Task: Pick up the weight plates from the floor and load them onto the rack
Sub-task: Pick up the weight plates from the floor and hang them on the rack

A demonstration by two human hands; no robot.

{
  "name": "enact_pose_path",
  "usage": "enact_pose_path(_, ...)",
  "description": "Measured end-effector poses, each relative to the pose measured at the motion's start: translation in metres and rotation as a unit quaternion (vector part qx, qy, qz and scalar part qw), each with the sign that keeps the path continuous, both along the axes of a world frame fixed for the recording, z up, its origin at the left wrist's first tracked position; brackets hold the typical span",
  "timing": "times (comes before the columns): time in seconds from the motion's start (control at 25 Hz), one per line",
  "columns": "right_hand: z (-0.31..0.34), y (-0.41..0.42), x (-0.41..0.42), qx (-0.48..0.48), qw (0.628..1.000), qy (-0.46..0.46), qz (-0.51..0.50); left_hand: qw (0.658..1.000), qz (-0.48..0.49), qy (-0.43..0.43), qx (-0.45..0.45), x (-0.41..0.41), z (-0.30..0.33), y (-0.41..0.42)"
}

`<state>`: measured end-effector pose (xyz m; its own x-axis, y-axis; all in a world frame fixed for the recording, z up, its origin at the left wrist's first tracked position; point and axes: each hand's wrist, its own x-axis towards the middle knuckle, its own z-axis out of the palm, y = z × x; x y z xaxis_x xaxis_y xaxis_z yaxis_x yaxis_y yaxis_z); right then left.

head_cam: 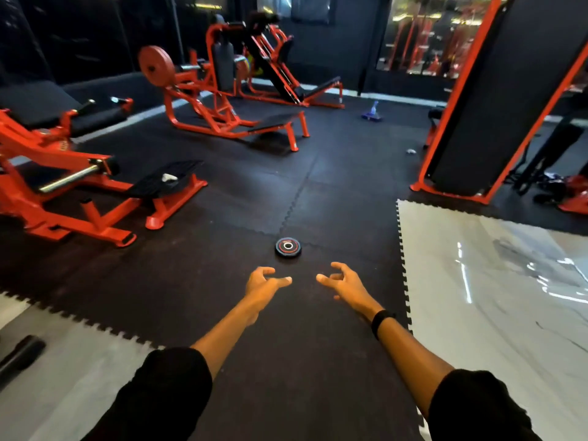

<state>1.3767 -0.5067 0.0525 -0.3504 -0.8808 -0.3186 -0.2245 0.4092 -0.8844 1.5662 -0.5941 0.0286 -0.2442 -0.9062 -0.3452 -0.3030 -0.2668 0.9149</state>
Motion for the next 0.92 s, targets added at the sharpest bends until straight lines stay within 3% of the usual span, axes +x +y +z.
enact_pose_path(0.36,-0.086,-0.221,-0.178,0.038,0.999,-0.030,-0.016,0.999,-0.009,-0.033,0.043,-0.174,-0.078,-0.230)
enact_pose_path(0.6,-0.074,-0.389,-0.298,0.078,0.995,0.007,0.062,0.997,0.021,-0.050,0.046,-0.296,-0.069,-0.387)
enact_pose_path(0.76,-0.075,-0.490,-0.336,0.099,0.989,0.033,0.103,0.996,0.060,-0.055,0.037,-0.325,-0.068,-0.462)
enact_pose_path(0.92,-0.108,-0.584,-0.344,0.139,0.980,0.028,0.143,0.987,0.115,-0.065,0.091,-0.335,-0.117,-0.546)
